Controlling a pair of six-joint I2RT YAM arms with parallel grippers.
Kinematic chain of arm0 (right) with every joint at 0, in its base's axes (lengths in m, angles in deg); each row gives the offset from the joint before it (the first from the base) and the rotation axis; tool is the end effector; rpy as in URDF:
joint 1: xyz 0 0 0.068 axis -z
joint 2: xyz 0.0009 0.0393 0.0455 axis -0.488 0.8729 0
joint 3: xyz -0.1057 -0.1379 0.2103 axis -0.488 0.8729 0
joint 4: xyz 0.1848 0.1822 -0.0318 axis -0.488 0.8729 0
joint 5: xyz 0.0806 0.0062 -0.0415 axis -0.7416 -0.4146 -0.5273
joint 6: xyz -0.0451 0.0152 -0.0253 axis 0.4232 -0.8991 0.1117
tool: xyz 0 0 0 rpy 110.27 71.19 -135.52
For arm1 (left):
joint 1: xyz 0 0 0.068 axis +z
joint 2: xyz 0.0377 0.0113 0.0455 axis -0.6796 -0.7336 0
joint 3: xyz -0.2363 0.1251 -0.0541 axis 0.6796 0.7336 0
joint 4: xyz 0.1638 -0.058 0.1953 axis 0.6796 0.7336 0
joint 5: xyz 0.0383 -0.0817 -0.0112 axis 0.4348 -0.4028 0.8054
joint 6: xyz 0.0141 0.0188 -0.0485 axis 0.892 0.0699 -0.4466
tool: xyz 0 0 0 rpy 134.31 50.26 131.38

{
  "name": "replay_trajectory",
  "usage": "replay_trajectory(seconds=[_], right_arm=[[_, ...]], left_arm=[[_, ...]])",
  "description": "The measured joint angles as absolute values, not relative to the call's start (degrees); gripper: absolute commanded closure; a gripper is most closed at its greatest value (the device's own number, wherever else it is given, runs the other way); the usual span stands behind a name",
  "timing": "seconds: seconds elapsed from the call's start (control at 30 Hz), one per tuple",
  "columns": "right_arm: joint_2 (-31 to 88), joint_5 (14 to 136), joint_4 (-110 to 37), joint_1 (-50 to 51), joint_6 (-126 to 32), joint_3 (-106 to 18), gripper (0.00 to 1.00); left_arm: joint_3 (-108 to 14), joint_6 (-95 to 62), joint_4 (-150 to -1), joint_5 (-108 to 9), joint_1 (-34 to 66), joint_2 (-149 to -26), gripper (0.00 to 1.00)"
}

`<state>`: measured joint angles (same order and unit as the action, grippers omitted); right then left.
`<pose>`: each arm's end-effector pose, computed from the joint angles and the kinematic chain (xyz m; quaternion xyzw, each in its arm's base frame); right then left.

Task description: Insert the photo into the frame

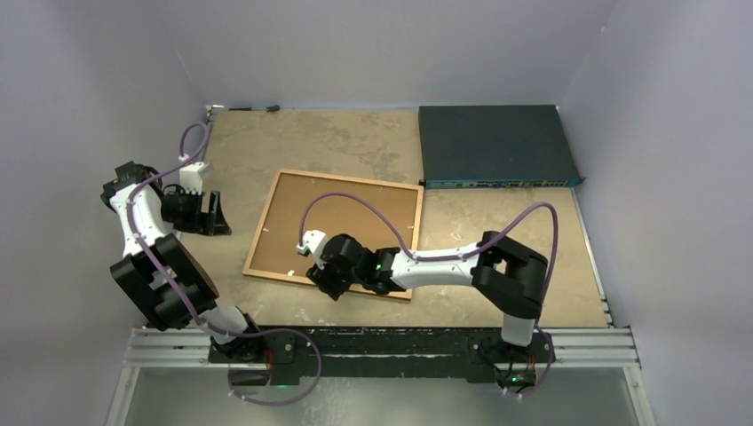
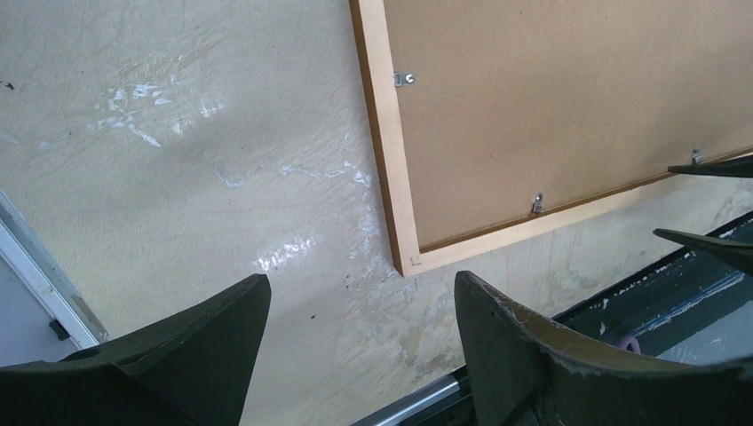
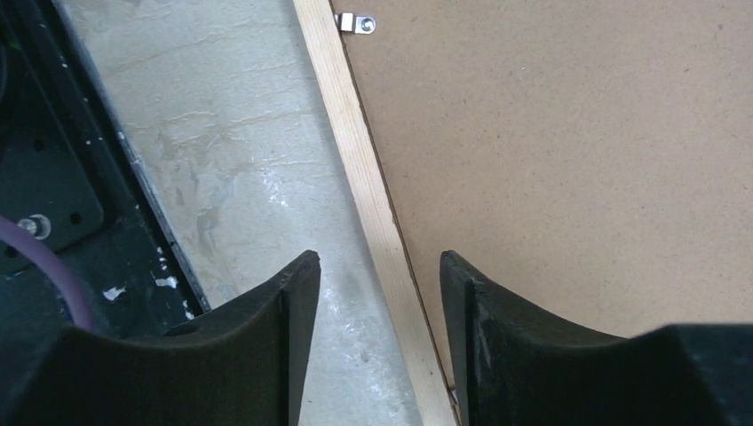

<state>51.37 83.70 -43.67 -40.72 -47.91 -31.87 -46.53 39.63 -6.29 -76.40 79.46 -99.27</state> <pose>0.1382 0.3761 0.1947 -0.4520 0.7585 0.2866 0.3718 0.2315 0.1466 0.2663 0.0846 0.9475 -0.1907 0.2423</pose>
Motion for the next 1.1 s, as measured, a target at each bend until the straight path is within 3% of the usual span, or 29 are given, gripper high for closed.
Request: replay_trajectory(seconds=[0.3,0.43,0.47,0.5,0.53,0.6,1.1], right_arm=[[53.92,89.47,-43.89,-44.02,-47.70,-31.94,0.51],[54.08,91.13,-44.20,-45.03,-47.70,-31.94,0.58],[54.19,91.53,-44.46,-45.07,-47.74,-31.94,0.61],[54.36,92.01,-44.74,-45.18,-47.76,-31.94,0.68],[54.51,92.38,-45.20,-45.38,-47.74,-31.94,0.83],[54.71,93.12,-45.79,-45.42,-47.65,-31.94,0.93],[57.11,94.35,-41.36,-45.77,-47.89,-38.23,1.00]], left_arm=[[-46.38,39.63,-4.89,-76.22,79.46,-98.31,0.25],[-46.35,39.63,-4.23,-76.44,79.46,-98.27,0.24],[-46.33,39.63,-4.15,-76.53,79.46,-98.20,0.24],[-46.18,39.63,-4.17,-76.68,79.46,-98.01,0.24],[-46.03,39.63,-4.06,-76.86,79.46,-97.72,0.24],[-45.37,39.72,-3.73,-77.34,79.46,-96.85,0.23],[-41.46,45.79,-0.95,-83.87,79.46,-89.61,0.18]])
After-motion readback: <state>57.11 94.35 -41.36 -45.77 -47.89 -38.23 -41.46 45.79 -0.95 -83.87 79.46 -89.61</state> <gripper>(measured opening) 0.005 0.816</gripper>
